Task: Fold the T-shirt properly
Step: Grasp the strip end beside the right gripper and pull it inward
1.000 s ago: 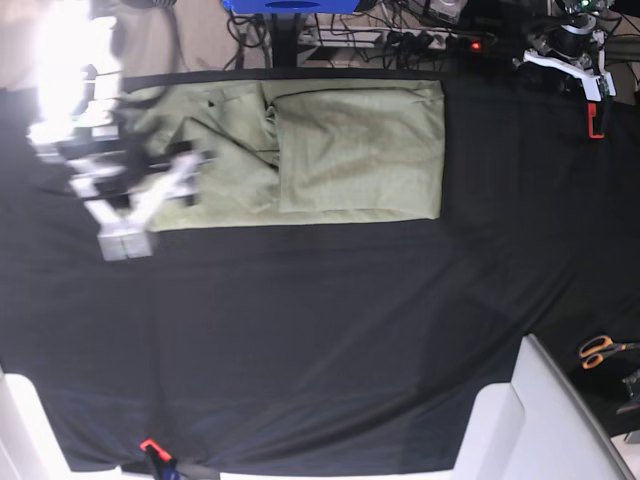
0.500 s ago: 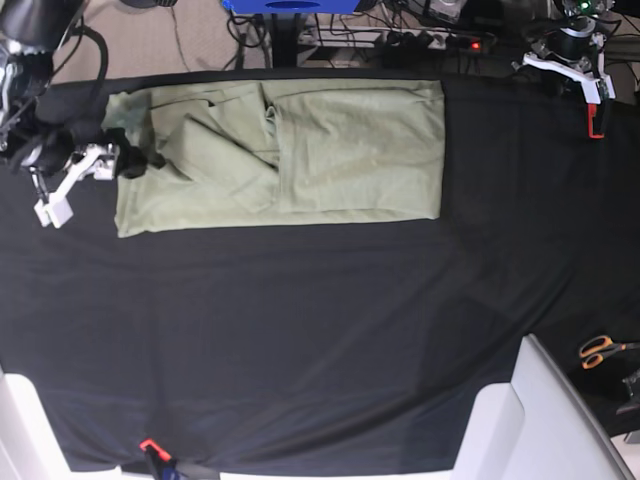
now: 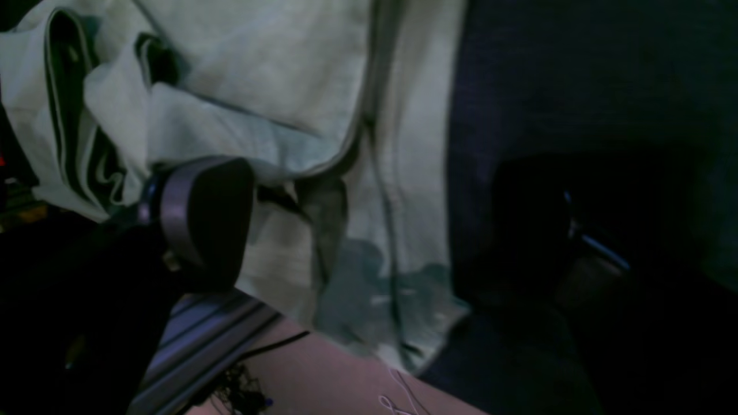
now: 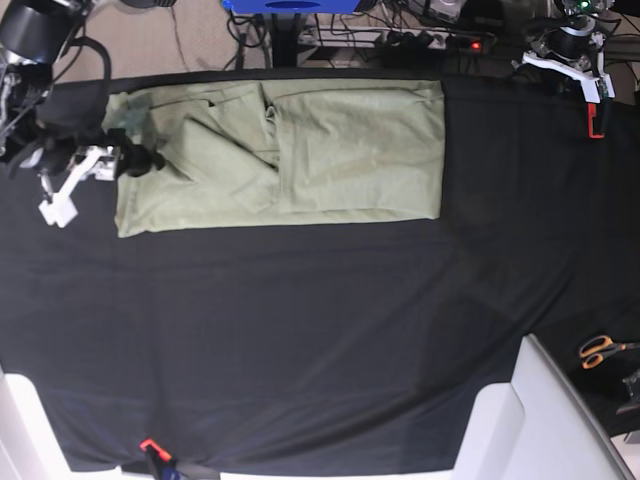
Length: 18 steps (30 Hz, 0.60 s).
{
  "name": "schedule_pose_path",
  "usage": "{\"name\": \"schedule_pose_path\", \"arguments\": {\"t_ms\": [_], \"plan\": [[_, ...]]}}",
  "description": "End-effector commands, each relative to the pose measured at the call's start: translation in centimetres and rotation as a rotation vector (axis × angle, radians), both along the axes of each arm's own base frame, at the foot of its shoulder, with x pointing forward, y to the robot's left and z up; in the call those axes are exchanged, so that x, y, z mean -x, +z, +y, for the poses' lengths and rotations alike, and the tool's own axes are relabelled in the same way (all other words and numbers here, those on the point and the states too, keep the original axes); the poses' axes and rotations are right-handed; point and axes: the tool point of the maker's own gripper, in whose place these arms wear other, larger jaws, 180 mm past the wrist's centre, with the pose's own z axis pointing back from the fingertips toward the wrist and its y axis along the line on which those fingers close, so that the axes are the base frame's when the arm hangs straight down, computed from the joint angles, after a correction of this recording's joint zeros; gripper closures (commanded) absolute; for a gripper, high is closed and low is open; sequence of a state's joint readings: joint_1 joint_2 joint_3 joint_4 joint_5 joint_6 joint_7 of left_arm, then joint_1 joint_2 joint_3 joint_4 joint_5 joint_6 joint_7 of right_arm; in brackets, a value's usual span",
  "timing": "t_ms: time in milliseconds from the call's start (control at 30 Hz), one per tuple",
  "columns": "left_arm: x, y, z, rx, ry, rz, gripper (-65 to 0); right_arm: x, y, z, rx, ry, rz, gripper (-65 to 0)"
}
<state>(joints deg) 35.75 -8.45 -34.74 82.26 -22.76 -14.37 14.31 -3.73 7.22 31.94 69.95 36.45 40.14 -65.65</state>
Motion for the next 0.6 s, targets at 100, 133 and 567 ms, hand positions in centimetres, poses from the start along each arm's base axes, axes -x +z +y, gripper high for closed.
{"name": "schedule_pose_path", "arguments": {"t_ms": [100,133,567], "plan": [[-0.1,0.7,0.6,-0.02,0.0,-0.02,0.0,0.7,-0.6,2.0,-0.012,0.065,0.045,-63.9],[0.0,0.6,0.6,-0.019,0.001,-0.017,0.0,0.4,-0.5,2.5,-0.014,0.084,0.039,-63.8],[1.9,-1.3,0.9,0.007,0.038,0.04,0.0,0.2,-0.7,4.7,-0.05,0.11,0.042,-63.2]]}}
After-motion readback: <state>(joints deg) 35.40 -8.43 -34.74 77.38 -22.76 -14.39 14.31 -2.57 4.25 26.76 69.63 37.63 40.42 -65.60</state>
